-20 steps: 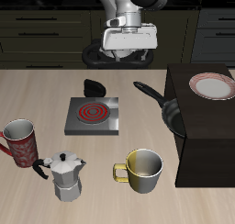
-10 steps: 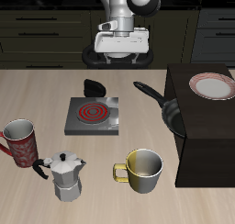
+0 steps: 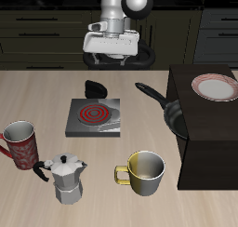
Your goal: Place the frying pan on the top layer of the shelf and turn off the stove
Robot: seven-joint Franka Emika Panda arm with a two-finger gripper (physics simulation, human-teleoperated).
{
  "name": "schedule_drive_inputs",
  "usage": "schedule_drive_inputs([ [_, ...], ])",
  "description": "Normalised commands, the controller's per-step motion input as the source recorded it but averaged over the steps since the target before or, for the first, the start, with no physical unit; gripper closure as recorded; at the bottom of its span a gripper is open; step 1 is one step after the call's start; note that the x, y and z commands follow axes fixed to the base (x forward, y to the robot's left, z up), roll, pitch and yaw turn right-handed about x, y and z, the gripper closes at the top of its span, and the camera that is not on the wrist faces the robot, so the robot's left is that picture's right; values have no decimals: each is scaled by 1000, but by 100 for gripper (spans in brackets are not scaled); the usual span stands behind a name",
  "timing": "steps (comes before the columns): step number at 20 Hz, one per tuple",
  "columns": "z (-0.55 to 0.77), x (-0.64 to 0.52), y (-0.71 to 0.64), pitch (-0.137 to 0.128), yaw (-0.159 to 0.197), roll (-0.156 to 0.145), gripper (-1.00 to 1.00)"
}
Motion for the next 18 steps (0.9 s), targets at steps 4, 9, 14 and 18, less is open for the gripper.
schedule_drive_inputs([
  [4, -128, -251, -83, 14, 8, 31, -100],
  [9, -219, -223, -210, 48, 84, -41, -100],
  [14, -140, -99, -298, 66, 68, -32, -100],
  [18, -125, -82, -226, 30, 76, -57, -100],
])
